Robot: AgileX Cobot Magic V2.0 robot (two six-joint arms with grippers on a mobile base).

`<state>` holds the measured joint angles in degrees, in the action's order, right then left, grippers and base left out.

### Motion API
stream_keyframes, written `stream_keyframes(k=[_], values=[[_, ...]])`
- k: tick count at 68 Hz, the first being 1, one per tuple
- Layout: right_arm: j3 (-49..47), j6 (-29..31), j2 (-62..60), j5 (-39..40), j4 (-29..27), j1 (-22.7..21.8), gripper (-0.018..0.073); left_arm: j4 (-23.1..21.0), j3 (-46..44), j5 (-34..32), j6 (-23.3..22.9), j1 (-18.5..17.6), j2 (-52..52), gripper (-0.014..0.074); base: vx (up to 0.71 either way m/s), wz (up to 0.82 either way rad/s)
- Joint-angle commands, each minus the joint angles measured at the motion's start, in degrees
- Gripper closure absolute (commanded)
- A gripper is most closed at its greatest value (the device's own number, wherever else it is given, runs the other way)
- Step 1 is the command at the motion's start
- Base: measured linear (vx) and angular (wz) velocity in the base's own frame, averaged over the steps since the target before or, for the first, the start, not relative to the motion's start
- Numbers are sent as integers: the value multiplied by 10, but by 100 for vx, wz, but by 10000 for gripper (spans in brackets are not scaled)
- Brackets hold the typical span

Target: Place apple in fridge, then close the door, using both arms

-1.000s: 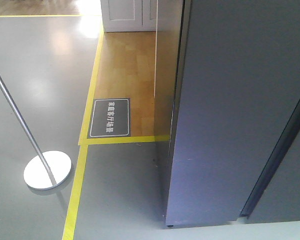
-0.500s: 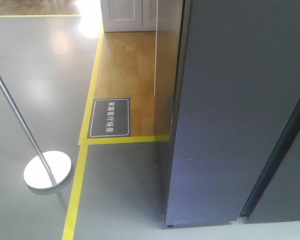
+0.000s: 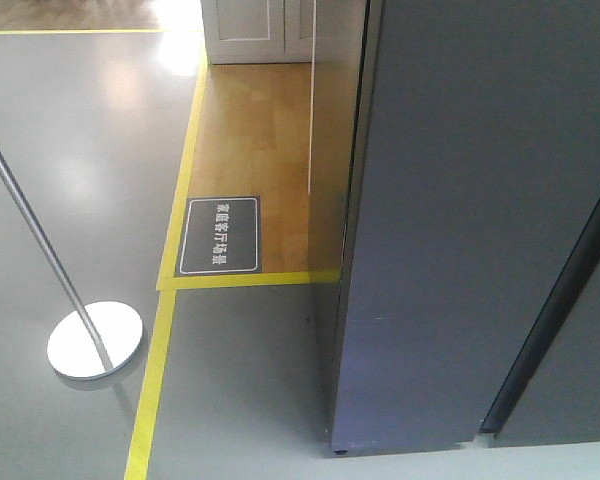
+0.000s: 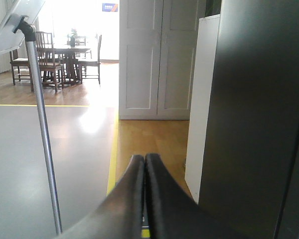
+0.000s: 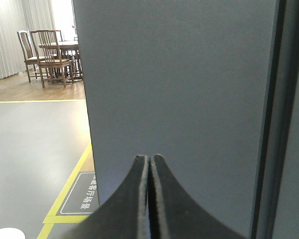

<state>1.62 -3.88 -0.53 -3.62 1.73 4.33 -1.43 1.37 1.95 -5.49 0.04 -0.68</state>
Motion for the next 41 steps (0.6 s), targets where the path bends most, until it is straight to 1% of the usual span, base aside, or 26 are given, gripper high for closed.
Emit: stream_keyframes(k=[1, 41], values=[[6, 6, -5, 43, 5, -4, 563, -2, 7, -44, -1, 0, -8, 603, 0, 0], [5, 6, -5, 42, 5, -4, 563, -2, 7, -44, -1, 0, -8, 603, 0, 0]])
